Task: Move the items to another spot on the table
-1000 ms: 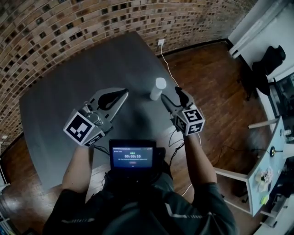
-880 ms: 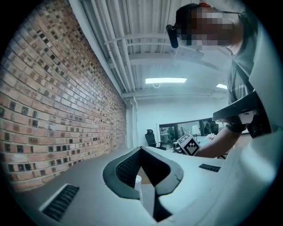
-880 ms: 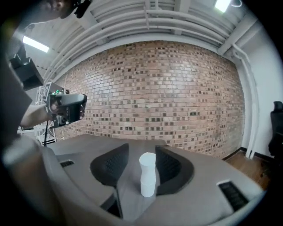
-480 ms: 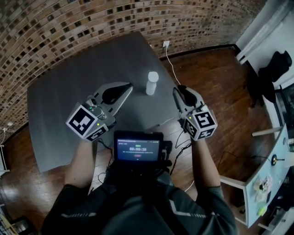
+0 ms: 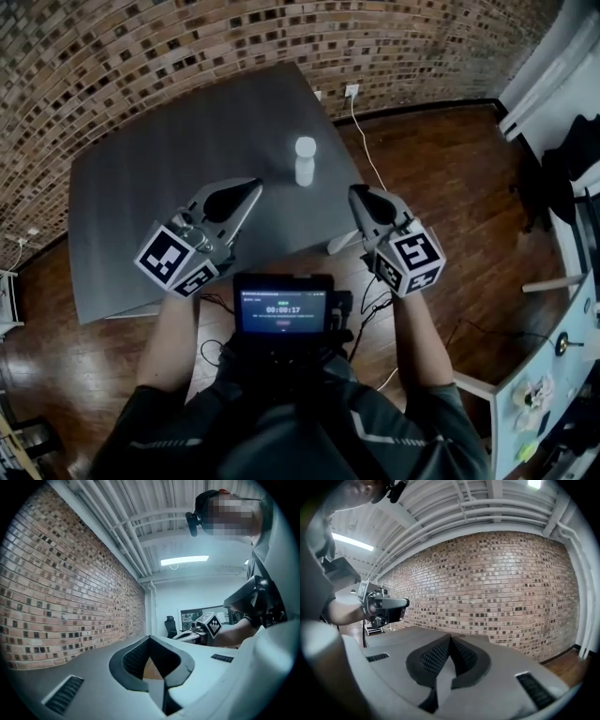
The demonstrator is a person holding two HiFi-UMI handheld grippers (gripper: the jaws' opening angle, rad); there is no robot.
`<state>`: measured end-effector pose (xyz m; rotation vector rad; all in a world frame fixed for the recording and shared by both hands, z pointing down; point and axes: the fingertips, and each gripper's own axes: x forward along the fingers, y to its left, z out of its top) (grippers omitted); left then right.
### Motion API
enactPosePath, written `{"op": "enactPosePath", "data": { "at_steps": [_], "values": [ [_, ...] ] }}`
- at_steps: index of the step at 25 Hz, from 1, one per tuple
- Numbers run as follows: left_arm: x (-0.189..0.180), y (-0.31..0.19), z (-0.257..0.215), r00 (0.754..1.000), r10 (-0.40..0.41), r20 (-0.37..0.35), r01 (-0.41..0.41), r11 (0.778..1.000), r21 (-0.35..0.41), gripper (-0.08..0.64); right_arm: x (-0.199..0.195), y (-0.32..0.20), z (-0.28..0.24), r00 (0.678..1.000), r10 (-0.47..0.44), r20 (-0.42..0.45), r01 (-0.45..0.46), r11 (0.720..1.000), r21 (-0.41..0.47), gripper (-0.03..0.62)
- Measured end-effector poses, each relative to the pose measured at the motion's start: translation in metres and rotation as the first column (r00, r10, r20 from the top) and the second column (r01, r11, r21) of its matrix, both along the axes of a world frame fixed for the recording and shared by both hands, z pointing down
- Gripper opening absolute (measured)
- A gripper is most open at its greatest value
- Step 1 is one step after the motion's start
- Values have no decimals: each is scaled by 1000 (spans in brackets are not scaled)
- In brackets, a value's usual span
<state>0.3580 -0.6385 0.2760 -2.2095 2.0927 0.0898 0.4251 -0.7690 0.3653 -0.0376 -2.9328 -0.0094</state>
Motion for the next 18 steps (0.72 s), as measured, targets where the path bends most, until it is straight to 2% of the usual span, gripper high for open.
{"op": "enactPosePath", "data": {
  "at_steps": [4, 11, 18],
  "values": [
    [2, 1, -2, 1000, -15, 14, 15, 999, 33, 3, 9, -4, 0, 1000, 20, -6, -20, 1000, -5, 2],
    [4, -1, -6, 1000, -15, 13, 14, 999, 46, 3, 13, -11, -8, 999, 52, 13, -52, 999, 4, 2],
    [9, 12, 11, 1000, -24, 18, 23, 999, 33, 3, 21, -6, 7, 996, 76, 36, -76, 997, -22, 2]
  ]
}}
